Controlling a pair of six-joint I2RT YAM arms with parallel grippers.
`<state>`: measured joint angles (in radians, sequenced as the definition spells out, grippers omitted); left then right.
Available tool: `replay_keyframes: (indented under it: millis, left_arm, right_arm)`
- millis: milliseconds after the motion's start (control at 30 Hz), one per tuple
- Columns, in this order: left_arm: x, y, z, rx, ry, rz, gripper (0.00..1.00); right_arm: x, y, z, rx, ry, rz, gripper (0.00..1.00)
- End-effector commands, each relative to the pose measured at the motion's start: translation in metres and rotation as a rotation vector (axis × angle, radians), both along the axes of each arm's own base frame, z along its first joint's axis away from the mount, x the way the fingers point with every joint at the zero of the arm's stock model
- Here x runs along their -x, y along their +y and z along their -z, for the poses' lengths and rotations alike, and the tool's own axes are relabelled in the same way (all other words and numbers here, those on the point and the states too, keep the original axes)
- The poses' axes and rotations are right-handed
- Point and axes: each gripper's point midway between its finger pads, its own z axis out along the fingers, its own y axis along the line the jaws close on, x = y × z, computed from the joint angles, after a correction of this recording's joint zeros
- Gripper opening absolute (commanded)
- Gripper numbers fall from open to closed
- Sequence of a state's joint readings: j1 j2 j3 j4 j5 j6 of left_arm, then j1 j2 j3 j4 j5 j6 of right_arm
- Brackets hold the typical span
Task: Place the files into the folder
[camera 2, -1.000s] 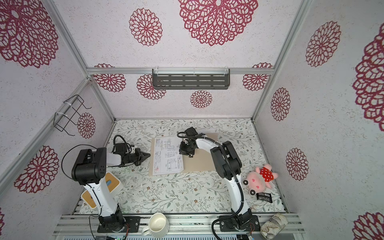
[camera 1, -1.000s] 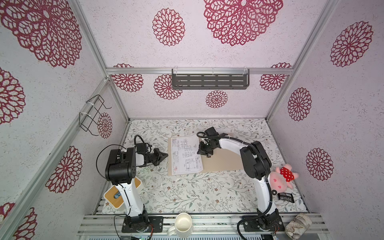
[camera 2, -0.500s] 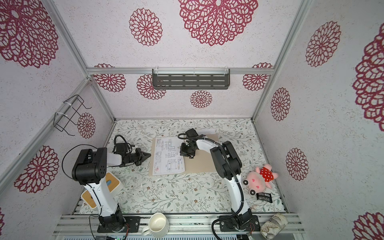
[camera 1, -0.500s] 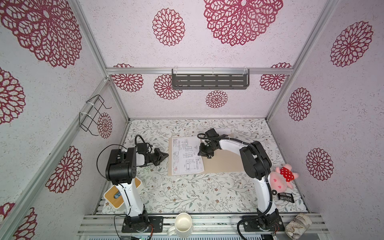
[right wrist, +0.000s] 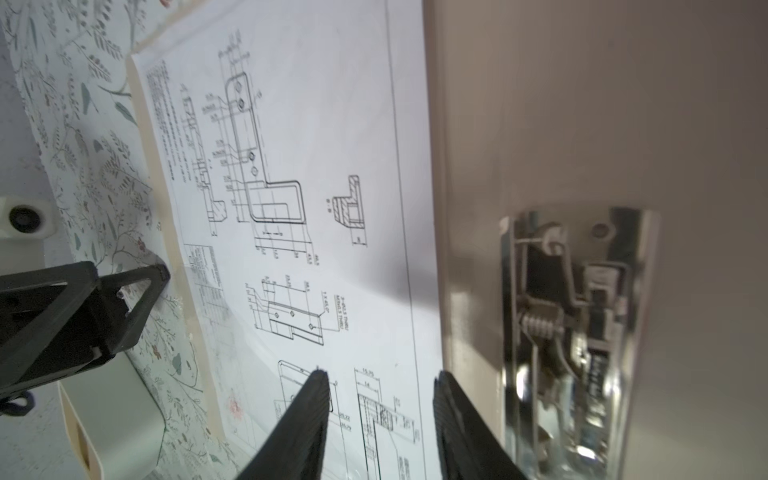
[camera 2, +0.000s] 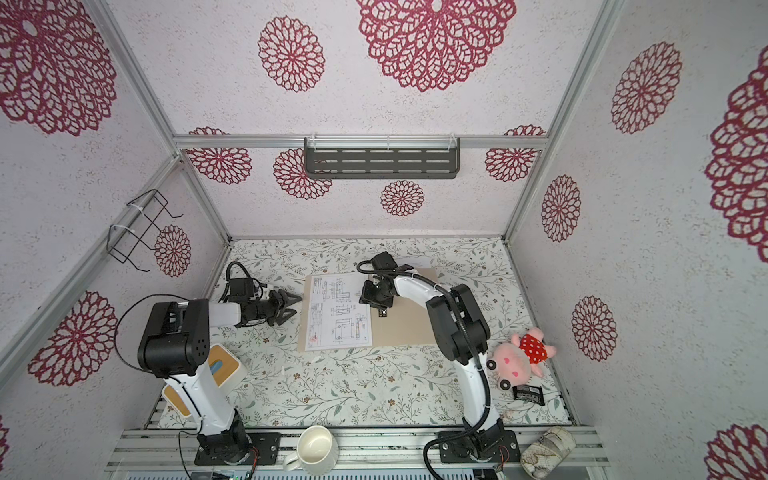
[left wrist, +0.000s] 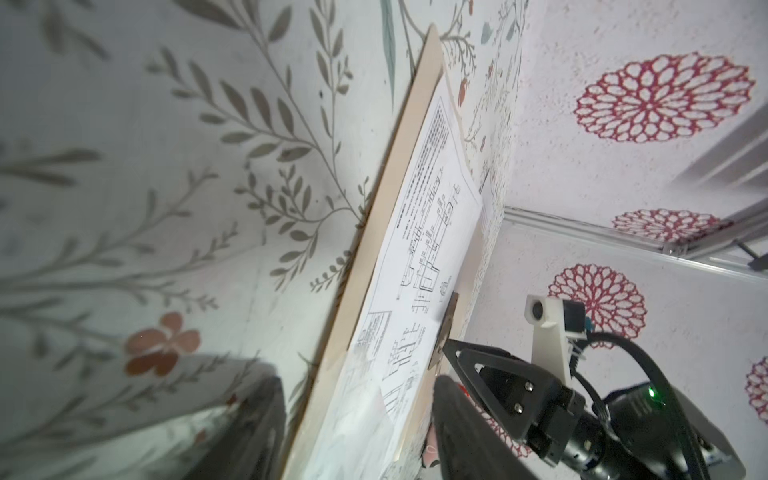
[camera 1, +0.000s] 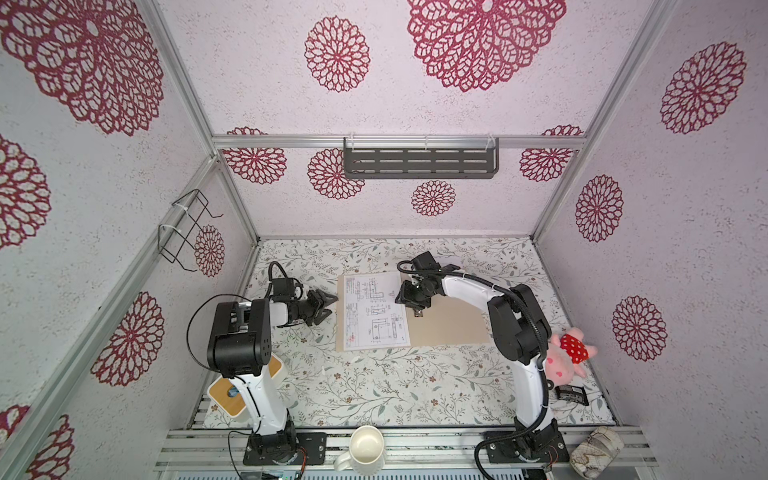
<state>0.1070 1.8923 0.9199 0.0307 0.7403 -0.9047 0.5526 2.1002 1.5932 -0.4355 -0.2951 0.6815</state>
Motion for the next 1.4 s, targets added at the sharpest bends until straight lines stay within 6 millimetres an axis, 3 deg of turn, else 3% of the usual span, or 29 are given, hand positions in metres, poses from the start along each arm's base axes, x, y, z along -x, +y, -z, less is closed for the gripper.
replay_keyframes:
  millis: [0, 133, 300, 367, 500, 533, 800, 1033, 1367]
  left_arm:
    - [0.003, 0.011, -0.009, -0.109, 0.043, -0.024, 0.74]
    - [-0.007, 0.000, -0.032, -0.163, 0.019, 0.002, 0.85]
    - [-0.019, -0.050, -0.052, -0.187, -0.031, 0.098, 0.86]
    - [-0.026, -0.075, -0.056, -0.180, -0.059, 0.145, 0.80]
    - [-0.037, -0.130, -0.060, -0.137, -0.082, 0.246, 0.52]
    - [-0.039, -0.141, -0.043, -0.137, -0.053, 0.266, 0.48]
    - [-0.051, -0.213, -0.029, -0.130, -0.048, 0.371, 0.44]
    - [-0.054, -0.242, -0.017, -0.133, -0.031, 0.381, 0.51]
    - [-0.056, -0.259, -0.012, -0.146, -0.028, 0.388, 0.54]
  right_arm:
    - [-0.013, -0.014, -0.049, 0.019, -0.125, 0.061, 0.47]
    - [-0.014, -0.021, -0.063, 0.017, -0.185, 0.087, 0.49]
    - [-0.009, -0.033, -0.070, 0.046, -0.233, 0.092, 0.51]
    - [-0.005, -0.043, -0.068, 0.054, -0.243, 0.115, 0.52]
    - [0.007, -0.053, -0.059, 0.014, -0.233, 0.118, 0.46]
    - [0.010, -0.055, -0.059, 0.006, -0.238, 0.116, 0.43]
    - [0.037, -0.083, -0.028, -0.007, -0.175, 0.166, 0.36]
    - [0.058, -0.101, -0.013, -0.001, -0.159, 0.183, 0.41]
    - [0.063, -0.106, -0.006, -0.018, -0.167, 0.181, 0.38]
